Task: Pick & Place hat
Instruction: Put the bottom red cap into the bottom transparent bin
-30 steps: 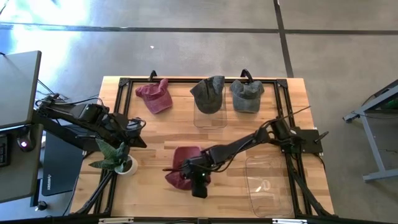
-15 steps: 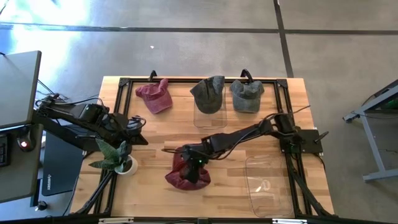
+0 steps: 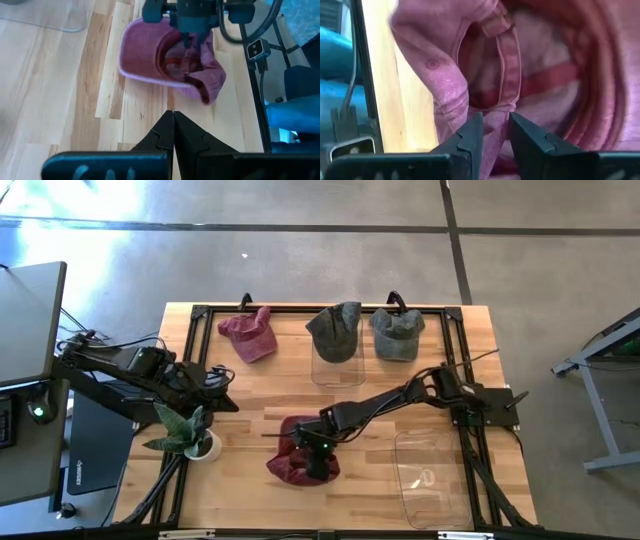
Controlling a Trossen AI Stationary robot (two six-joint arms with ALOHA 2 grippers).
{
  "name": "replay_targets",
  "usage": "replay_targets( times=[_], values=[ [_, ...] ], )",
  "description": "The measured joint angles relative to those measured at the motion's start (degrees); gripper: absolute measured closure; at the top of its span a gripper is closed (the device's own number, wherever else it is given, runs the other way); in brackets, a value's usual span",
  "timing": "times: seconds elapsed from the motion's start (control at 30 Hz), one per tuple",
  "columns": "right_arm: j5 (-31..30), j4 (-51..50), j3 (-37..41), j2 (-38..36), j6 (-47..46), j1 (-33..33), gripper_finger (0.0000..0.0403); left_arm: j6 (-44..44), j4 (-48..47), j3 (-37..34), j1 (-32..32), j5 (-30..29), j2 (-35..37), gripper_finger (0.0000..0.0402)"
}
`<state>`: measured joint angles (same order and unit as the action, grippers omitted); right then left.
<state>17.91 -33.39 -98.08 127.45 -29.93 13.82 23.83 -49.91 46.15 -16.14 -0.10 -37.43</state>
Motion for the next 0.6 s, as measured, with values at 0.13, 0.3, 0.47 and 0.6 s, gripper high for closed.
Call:
replay_targets(
  times=[0.13, 0.3, 0.47, 0.6],
  values=[
    [2.3, -0.6, 0.0, 1.3, 0.9, 0.0, 0.0305, 0.0, 0.0, 0.0, 0.0, -1.0, 0.0, 0.0402],
    [2.6, -1.0, 0.0, 2.1, 2.9, 0.1, 0.0309, -0.2, 0.0, 0.0, 0.0, -2.0, 0.0, 0.0402],
    [2.1, -1.2, 0.0, 1.3, 1.7, 0.0, 0.0386, -0.3, 0.0, 0.0, 0.0, -2.0, 0.0, 0.0402],
    [1.5, -2.6, 0.0, -2.1, -1.0, 0.0, 0.0388, -0.1, -0.2, 0.0, 0.0, -2.0, 0.0, 0.0402]
  ],
)
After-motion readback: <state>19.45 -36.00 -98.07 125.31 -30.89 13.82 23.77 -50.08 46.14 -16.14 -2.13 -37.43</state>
